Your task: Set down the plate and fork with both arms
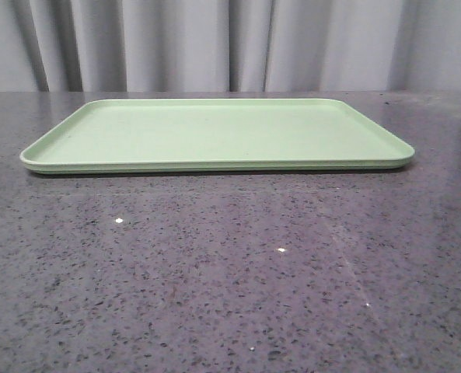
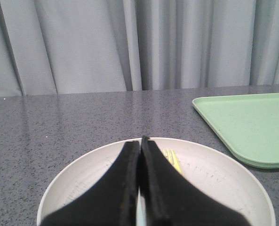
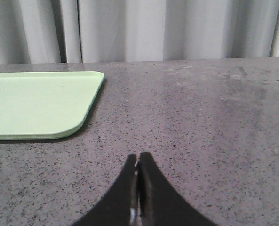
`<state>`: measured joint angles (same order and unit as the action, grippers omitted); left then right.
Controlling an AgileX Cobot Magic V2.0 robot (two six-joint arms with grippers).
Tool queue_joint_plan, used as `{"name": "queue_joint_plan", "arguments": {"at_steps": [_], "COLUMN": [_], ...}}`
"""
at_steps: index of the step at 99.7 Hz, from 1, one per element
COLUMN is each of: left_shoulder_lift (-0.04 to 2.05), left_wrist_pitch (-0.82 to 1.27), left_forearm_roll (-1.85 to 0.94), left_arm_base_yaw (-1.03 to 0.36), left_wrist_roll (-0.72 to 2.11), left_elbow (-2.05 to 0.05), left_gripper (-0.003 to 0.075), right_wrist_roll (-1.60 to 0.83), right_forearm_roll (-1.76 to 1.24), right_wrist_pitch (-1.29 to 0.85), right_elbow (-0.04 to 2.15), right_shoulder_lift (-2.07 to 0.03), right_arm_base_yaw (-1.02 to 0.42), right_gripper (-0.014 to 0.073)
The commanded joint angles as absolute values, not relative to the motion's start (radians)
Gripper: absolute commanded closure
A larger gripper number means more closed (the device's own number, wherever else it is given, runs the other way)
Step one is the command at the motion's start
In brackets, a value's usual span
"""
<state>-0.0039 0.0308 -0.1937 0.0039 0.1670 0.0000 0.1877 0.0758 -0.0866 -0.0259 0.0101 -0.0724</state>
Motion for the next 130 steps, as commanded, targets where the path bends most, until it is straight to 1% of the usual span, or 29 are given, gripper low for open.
{"name": "queue_joint_plan", "arguments": {"at_steps": [1,80,92,99,107,130], "left_shoulder_lift": [-0.035,-0.035,-0.035,-0.035,-0.035,0.043], "left_wrist_pitch": [-0.050,-0.054,-0.056,-0.035,0.036,0.233], "left_forearm_roll": [-0.200,-0.200,-0.245,-0.278,-0.278,-0.270], "left_arm_base_yaw": [-0.004,-0.004,-0.004,-0.004,-0.004,0.000], "left_wrist_roll": [0.162,0.162,0.162,0.162,0.162,0.162], "left_elbow": [0.012,0.012,-0.002,-0.030,-0.081,-0.310], "left_gripper": [0.0741,0.0741,0.0741,0.0741,0.0741,0.0741], "right_wrist_roll": [0.176,0.176,0.176,0.176,0.176,0.176], "right_forearm_roll": [0.089,0.090,0.090,0.090,0.090,0.090], "right_wrist_pitch": [-0.009,0.016,0.008,-0.024,-0.086,-0.323], "right_elbow": [-0.022,-0.021,-0.005,0.026,0.082,0.295], "right_shoulder_lift": [0.035,0.035,0.035,0.035,0.034,-0.043], "right_arm_base_yaw": [-0.066,-0.066,-0.066,-0.066,-0.066,-0.066], "right_gripper": [0.0662,0.0662,0.0662,0.0662,0.0660,0.0660]}}
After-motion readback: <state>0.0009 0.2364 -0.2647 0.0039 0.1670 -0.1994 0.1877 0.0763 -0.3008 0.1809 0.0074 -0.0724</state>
